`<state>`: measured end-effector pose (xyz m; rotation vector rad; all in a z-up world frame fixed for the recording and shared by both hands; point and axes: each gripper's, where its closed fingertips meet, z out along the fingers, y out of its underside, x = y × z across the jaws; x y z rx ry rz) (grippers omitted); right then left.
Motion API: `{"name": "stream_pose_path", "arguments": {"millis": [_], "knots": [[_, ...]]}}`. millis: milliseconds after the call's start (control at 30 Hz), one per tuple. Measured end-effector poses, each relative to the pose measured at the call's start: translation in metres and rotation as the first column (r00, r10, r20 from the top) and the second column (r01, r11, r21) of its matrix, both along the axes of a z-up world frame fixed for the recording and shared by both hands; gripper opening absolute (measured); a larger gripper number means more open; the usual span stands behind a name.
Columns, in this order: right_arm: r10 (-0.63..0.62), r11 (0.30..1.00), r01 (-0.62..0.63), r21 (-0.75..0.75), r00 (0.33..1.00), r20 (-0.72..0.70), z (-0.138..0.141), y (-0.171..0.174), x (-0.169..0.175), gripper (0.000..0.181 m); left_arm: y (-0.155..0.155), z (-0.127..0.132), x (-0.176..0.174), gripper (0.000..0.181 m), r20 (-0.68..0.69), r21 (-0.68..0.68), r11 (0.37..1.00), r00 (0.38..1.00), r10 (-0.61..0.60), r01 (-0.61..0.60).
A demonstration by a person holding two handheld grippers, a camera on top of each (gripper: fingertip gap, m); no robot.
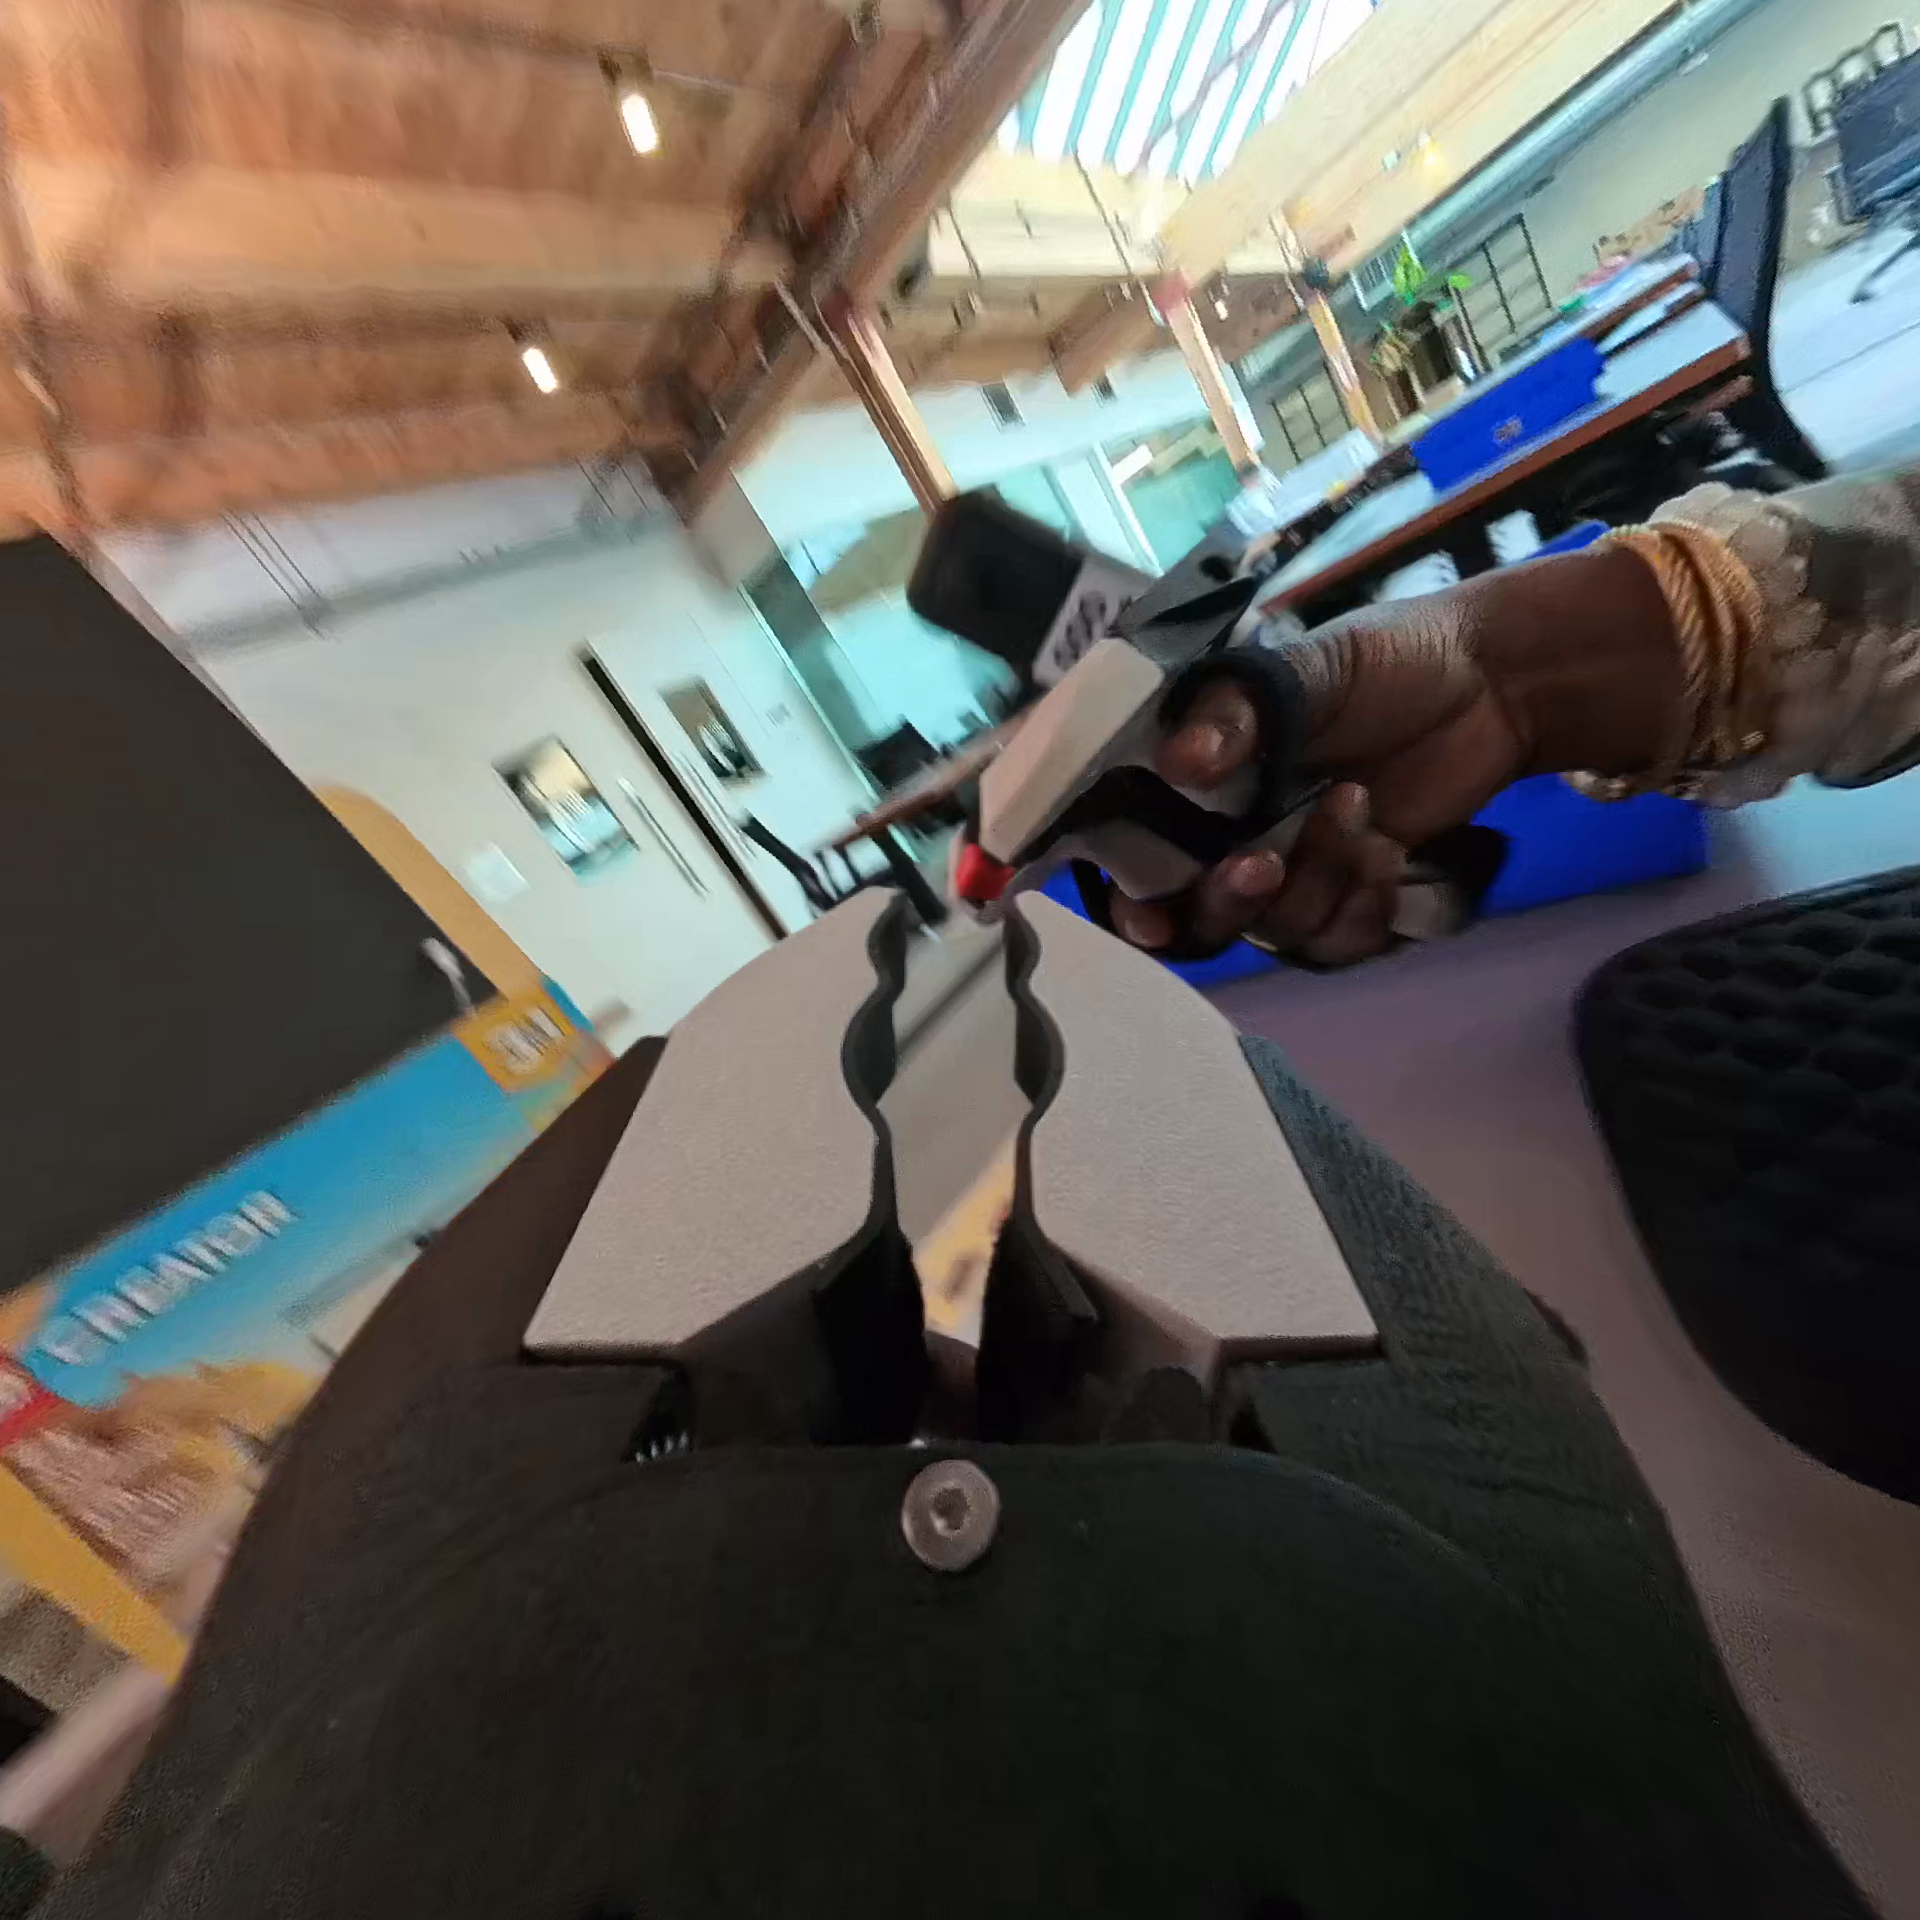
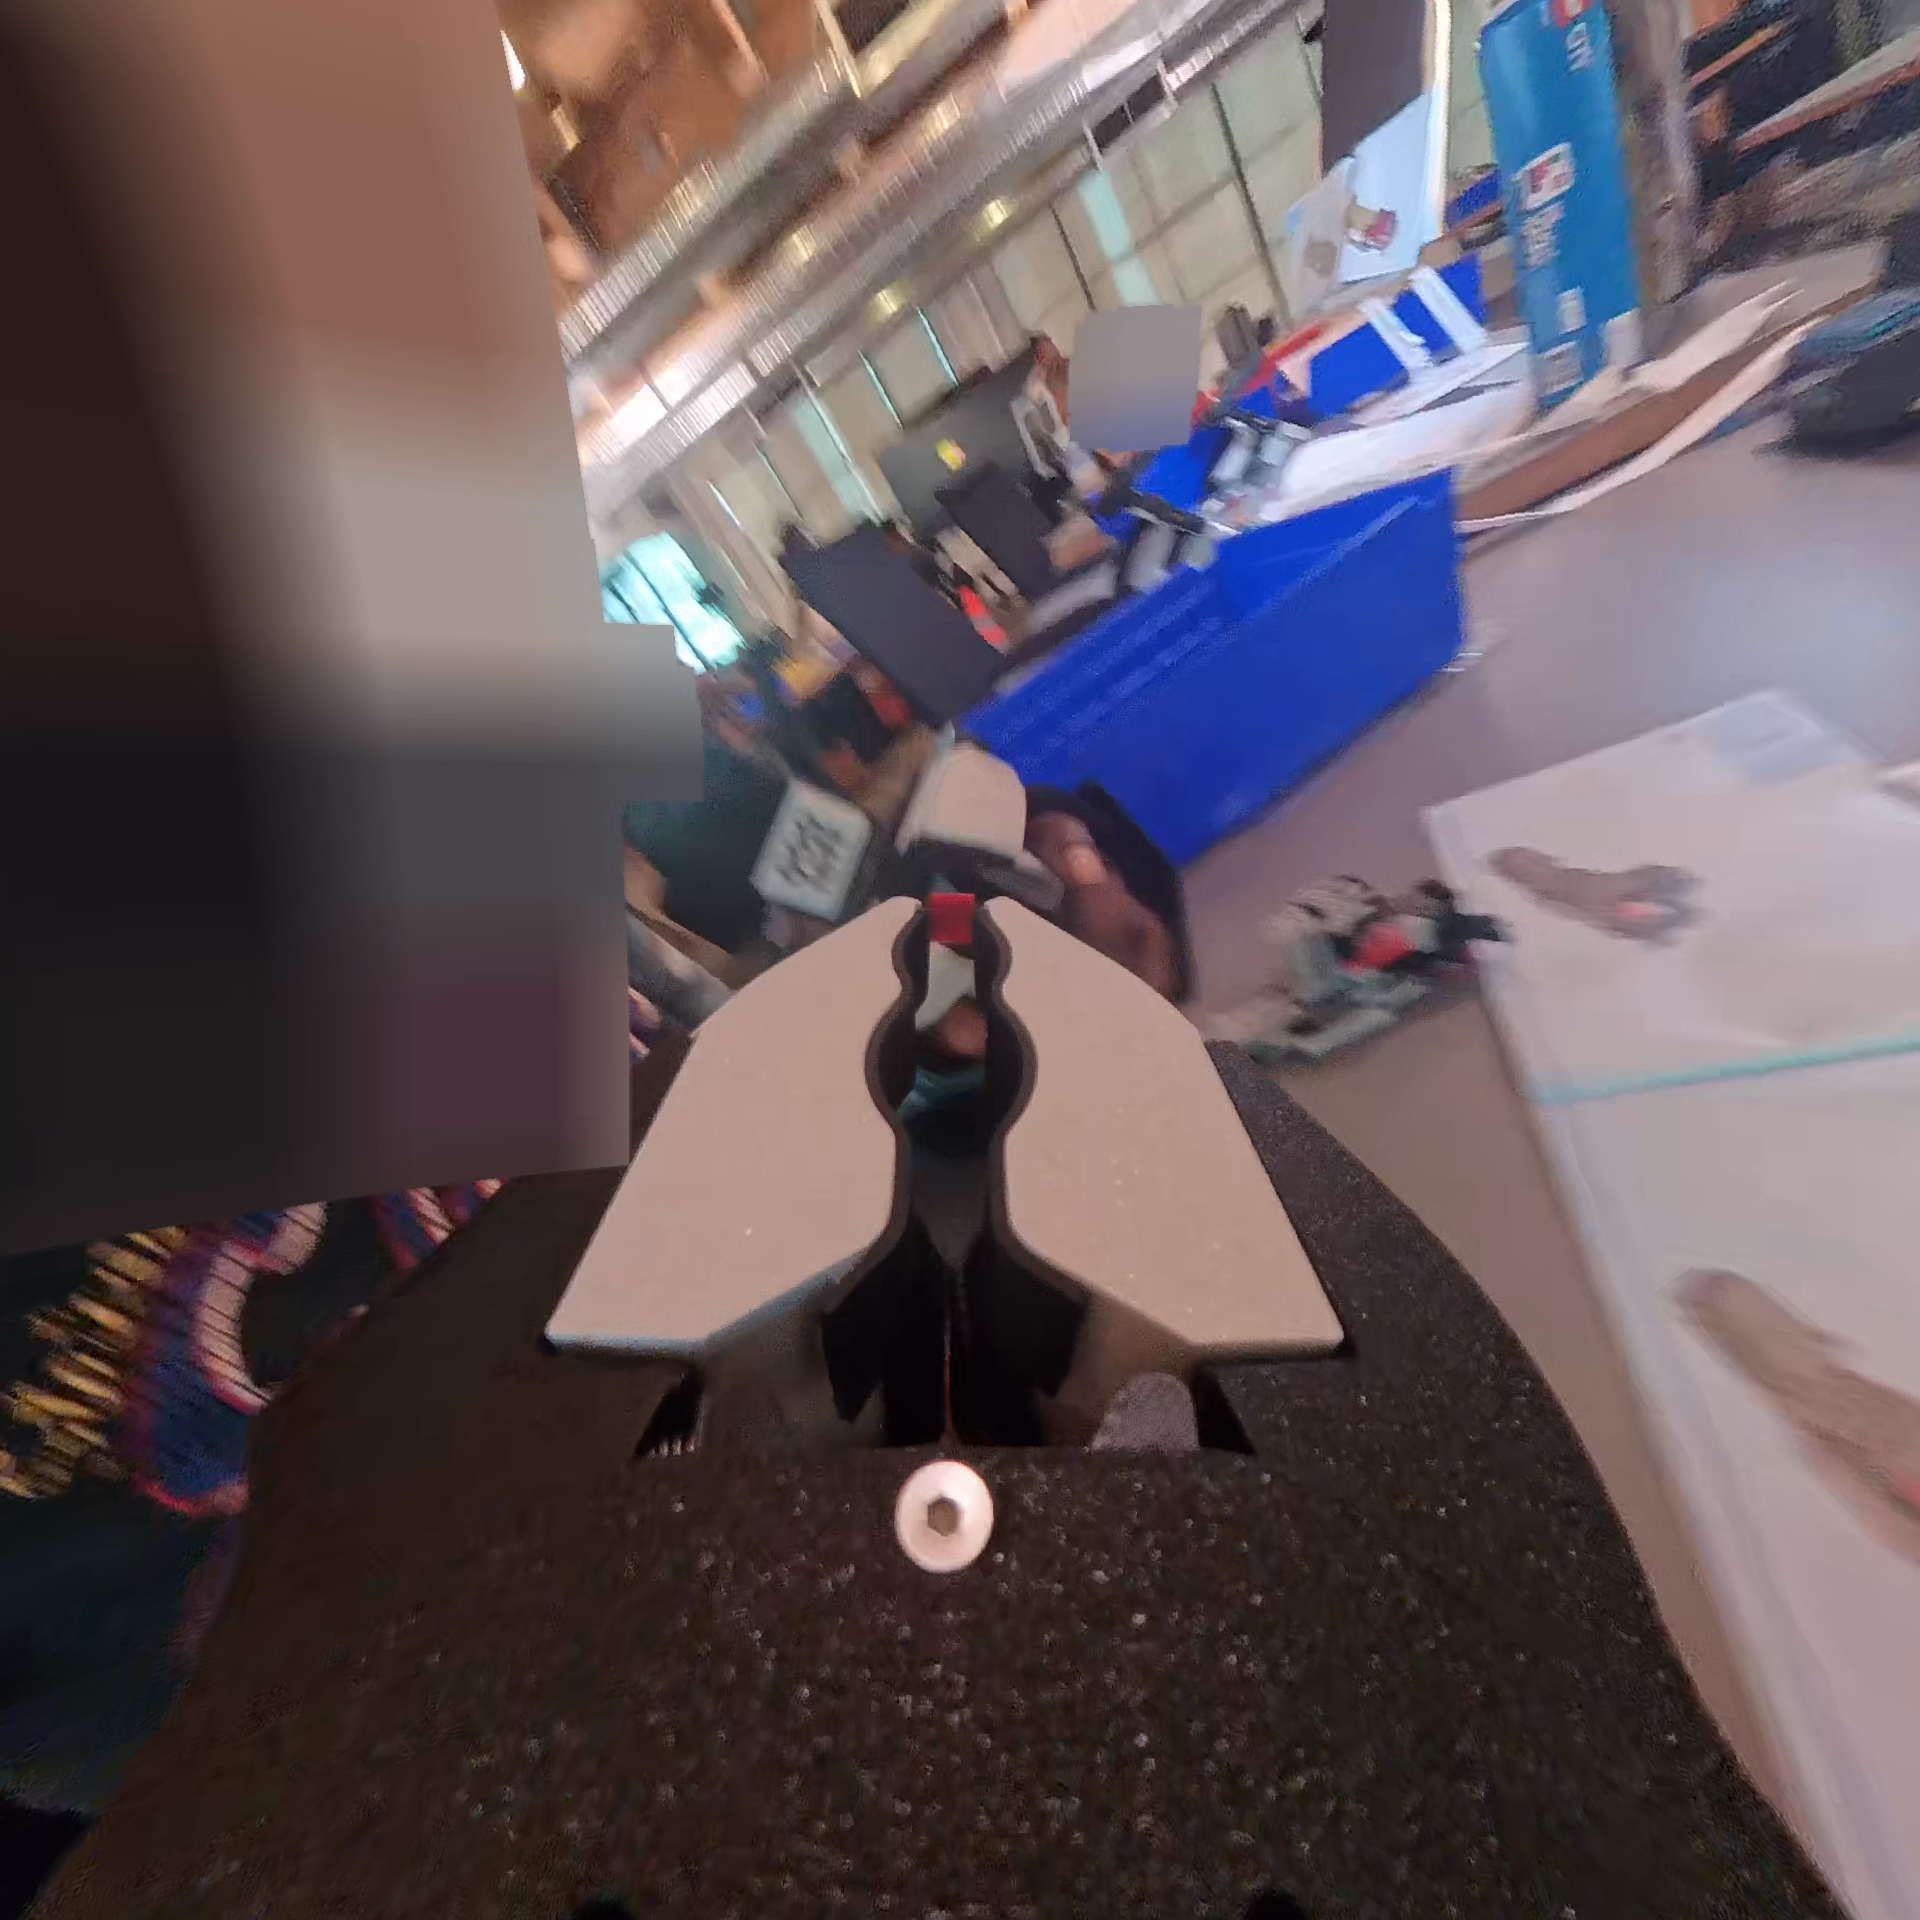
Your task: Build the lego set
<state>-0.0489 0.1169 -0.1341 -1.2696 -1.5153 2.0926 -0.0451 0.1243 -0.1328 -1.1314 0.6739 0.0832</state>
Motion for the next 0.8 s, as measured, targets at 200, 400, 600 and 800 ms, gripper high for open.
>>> {"name": "stream_pose_path", "arguments": {"millis": [200, 400, 600, 800], "knots": [[-0.055, 0.721, -0.026, 0.692, 0.994, 0.095, -0.103, 0.032, 0.020, 0.008, 0.014, -0.101, -0.015, 0.031, 0.099, -0.778, 0.625, 0.995, 0.025, 0.061], [0.004, 0.656, -0.166, 0.736, 0.976, 0.217, -0.144, 0.030, 0.022, 0.008, 0.017, -0.138, -0.005, 0.006, 0.038, -0.887, 0.461, 0.999, 0.005, 0.032], [0.038, 0.664, -0.192, 0.723, 0.974, 0.224, -0.150, 0.032, 0.021, 0.008, 0.022, -0.153, 0.004, 0.005, 0.070, -0.924, 0.375, 0.997, -0.023, 0.074], [0.057, 0.652, -0.222, 0.725, 0.968, 0.244, -0.157, 0.032, 0.020, 0.008, 0.023, -0.157, 0.009, 0.005, 0.065, -0.928, 0.364, 0.997, -0.046, 0.077]]}}
